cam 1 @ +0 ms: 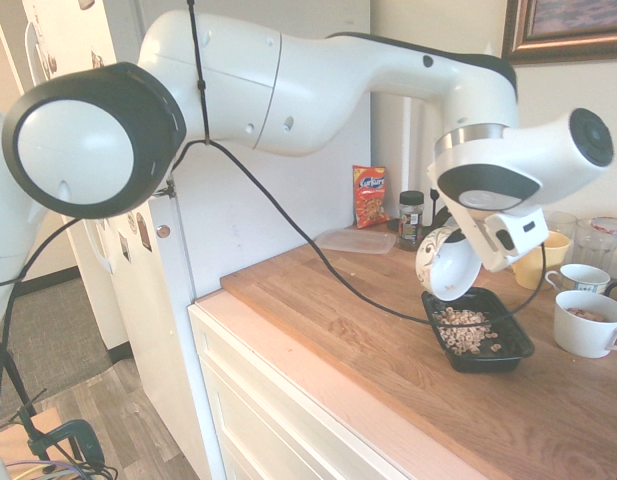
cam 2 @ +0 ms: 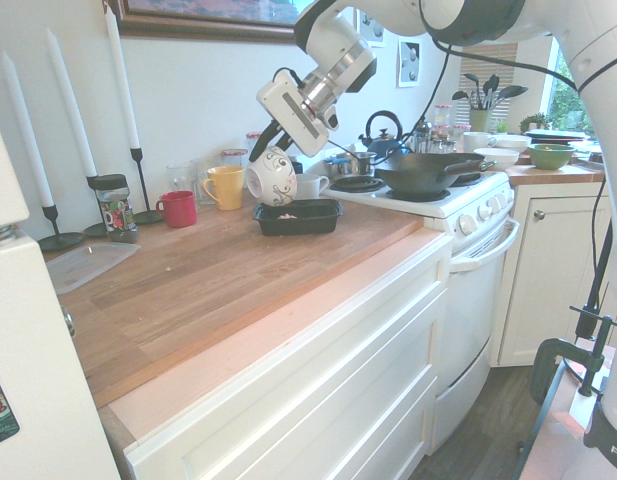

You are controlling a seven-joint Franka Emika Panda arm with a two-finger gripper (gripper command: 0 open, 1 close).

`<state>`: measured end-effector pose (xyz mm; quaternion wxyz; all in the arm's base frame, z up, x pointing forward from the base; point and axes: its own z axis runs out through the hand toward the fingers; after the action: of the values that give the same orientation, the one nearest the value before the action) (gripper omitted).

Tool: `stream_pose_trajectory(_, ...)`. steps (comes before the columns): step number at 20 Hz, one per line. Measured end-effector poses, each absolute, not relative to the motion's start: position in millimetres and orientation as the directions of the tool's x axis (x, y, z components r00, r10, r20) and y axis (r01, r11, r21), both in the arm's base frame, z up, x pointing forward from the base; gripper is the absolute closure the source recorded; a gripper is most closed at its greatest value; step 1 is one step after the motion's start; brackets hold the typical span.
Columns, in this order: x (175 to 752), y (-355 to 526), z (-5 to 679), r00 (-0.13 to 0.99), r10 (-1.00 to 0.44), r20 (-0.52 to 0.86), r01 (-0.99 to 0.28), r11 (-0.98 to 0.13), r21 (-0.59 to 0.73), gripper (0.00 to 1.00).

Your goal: Pour the cereal into the box

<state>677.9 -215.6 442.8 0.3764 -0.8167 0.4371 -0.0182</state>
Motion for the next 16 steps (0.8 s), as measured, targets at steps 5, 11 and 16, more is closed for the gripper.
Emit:
stream_pose_trajectory(5,687,-112,459,0.583,-0.808,-0.081,-0.733,-0.481,-0.481,1.00)
stream_pose_trajectory(11,670,-11,453,0.569,-0.797,0.202,-0.751,-0.604,-0.267,1.00)
stream_pose_trajectory(16,659,32,434,0.556,-0.732,0.395,-0.782,-0.621,-0.049,1.00)
